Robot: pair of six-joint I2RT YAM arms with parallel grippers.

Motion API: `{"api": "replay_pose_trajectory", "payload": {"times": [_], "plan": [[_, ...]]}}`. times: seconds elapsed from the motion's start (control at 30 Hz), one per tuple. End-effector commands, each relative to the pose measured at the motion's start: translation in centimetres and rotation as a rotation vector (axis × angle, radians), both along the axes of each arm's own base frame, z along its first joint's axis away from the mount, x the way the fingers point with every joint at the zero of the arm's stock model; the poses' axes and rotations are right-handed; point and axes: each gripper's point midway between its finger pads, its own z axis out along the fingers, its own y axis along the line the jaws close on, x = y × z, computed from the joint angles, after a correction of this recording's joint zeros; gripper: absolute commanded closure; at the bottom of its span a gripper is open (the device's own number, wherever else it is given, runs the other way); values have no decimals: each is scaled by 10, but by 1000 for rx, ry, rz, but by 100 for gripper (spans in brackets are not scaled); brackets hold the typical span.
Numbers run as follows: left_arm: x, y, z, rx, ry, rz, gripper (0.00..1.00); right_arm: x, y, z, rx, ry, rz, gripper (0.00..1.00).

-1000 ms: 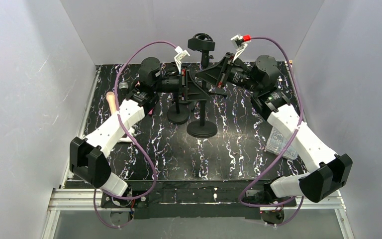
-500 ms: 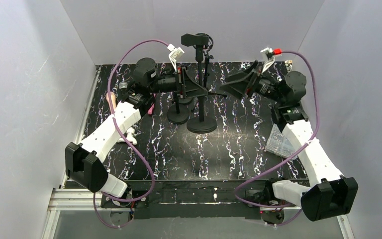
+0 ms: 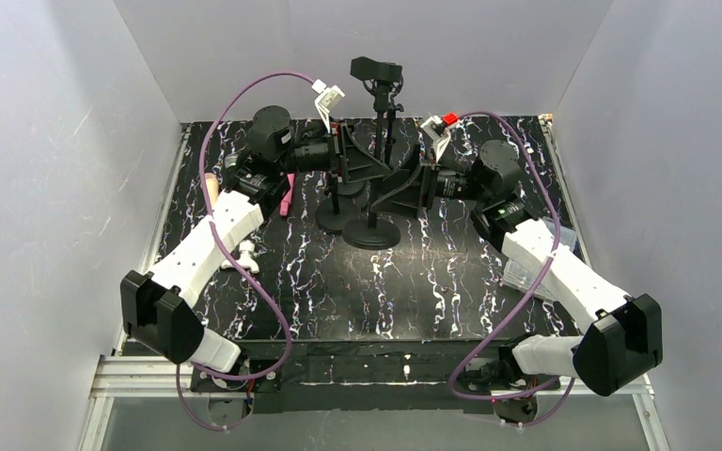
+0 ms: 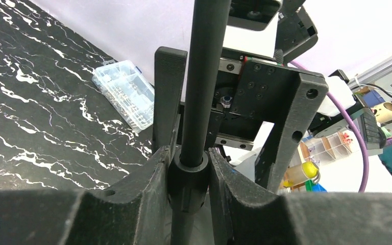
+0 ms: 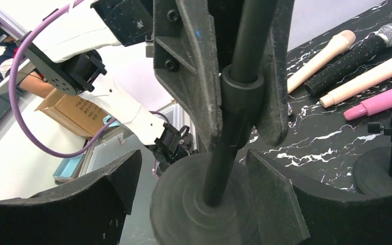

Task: Remove the microphone from the stand

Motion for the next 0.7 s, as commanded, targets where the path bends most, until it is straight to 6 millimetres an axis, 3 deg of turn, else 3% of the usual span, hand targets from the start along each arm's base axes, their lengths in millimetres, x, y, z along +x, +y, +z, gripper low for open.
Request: {"api": "replay_pose_trajectory", "payload": {"times": [0.0,0.13,0.3,0.4,0.5,0.67], "plan": [[-23,11,58,-85,-146,0,100,8,3,2,16,-51,-53,18],[-17,12,58,-91,-143,49,100,17,4,-2,27,-37,-119,22],[-9,16,62,-111,-161,120,100,16,5,-8,62,0,-147,44],[-9,15,62,-114,-159,117,100,20,4,-14,58,19,-171,63],[-8,17,60,-114,-156,131,100,28,3,-9,66,30,-222,99],[13,25,46,-79,-141,299,100,53,-2,-18,-71,42,-398,99]]}}
